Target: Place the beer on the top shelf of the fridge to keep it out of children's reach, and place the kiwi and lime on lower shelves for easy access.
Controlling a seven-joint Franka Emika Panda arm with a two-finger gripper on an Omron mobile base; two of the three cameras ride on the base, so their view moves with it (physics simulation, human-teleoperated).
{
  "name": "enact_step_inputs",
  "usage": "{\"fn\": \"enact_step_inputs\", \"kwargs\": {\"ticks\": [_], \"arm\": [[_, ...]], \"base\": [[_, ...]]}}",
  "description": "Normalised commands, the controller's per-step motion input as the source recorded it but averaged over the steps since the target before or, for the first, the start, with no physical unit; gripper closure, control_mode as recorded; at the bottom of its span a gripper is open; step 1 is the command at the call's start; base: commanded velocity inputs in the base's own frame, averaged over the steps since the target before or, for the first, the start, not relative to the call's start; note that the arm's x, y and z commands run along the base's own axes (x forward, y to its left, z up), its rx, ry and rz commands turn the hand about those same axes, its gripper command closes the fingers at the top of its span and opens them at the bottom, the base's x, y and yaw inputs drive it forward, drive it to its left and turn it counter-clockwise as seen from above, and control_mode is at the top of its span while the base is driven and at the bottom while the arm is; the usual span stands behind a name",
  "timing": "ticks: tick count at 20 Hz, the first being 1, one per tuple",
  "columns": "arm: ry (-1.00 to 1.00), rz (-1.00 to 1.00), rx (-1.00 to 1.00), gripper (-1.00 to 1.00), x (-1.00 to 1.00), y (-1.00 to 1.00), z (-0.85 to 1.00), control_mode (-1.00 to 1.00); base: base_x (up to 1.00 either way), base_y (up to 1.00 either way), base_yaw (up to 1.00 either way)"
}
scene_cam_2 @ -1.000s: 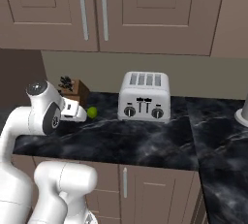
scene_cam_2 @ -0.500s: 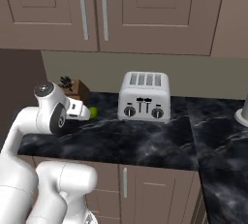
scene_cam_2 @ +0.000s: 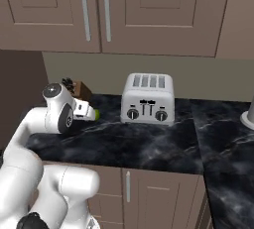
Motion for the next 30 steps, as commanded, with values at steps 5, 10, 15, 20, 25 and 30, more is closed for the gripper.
{"fn": "enact_step_inputs", "kwargs": {"ticks": [5,10,15,20,25,30], "arm": [[0.0,0.0,0.0,-1.0,0.28,0.03,-0.19,-1.0],[0.0,0.0,0.0,-1.0,0.28,0.05,-0.22,-1.0],[0.0,0.0,0.0,-1.0,0.28,0.06,-0.2,-1.0],[0.0,0.0,0.0,-1.0,0.25,0.03,-0.18,-1.0],[0.0,0.0,0.0,-1.0,0.21,0.0,-0.15,-1.0],[0.0,0.0,0.0,-1.0,0.27,0.02,-0.14,-1.0]], "base": [[0.0,0.0,0.0],[0.0,0.0,0.0],[0.0,0.0,0.0],[0.0,0.0,0.0],[0.0,0.0,0.0],[0.0,0.0,0.0]]}}
